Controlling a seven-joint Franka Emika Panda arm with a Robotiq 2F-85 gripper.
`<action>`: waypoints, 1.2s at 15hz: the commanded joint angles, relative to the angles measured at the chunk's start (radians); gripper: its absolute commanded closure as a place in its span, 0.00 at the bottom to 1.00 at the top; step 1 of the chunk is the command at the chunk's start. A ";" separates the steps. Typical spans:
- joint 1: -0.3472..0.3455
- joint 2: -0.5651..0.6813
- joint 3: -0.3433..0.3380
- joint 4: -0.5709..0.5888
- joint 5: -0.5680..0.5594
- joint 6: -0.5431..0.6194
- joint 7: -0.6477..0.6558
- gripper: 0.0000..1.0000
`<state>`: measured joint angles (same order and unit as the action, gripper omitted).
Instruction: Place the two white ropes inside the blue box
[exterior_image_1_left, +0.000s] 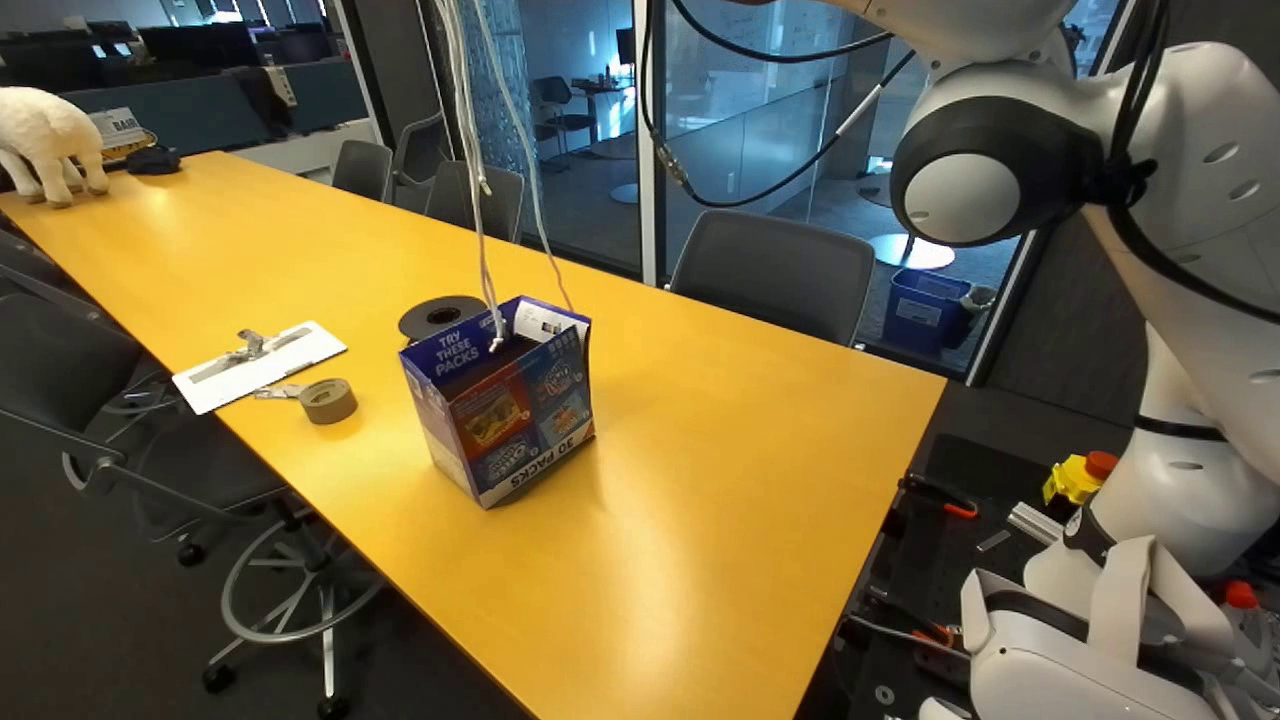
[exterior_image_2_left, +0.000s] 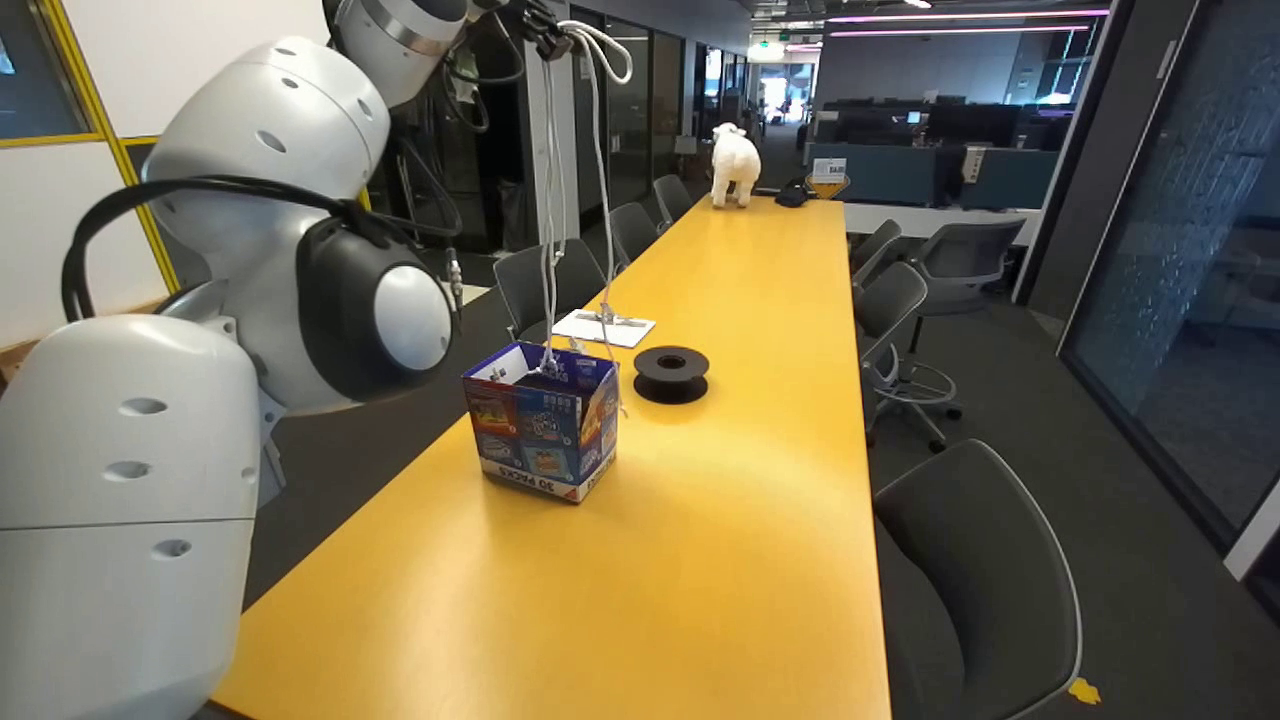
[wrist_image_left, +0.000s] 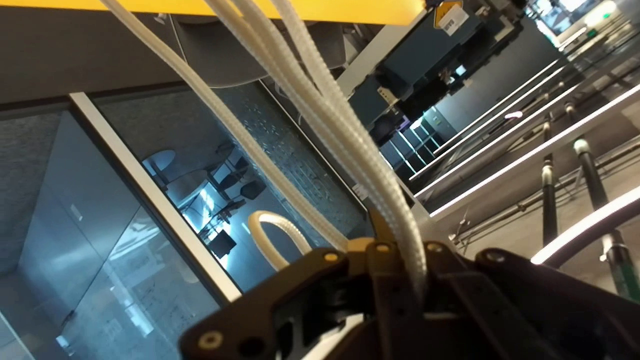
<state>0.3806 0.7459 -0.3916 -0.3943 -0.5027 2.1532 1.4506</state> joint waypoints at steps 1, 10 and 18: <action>0.022 -0.024 -0.034 0.000 -0.060 0.009 0.054 0.95; 0.111 -0.033 -0.011 0.002 -0.094 0.016 0.044 0.96; 0.259 -0.038 -0.039 0.003 -0.283 -0.029 0.123 0.96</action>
<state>0.6028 0.7251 -0.4146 -0.3916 -0.7205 2.1488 1.5317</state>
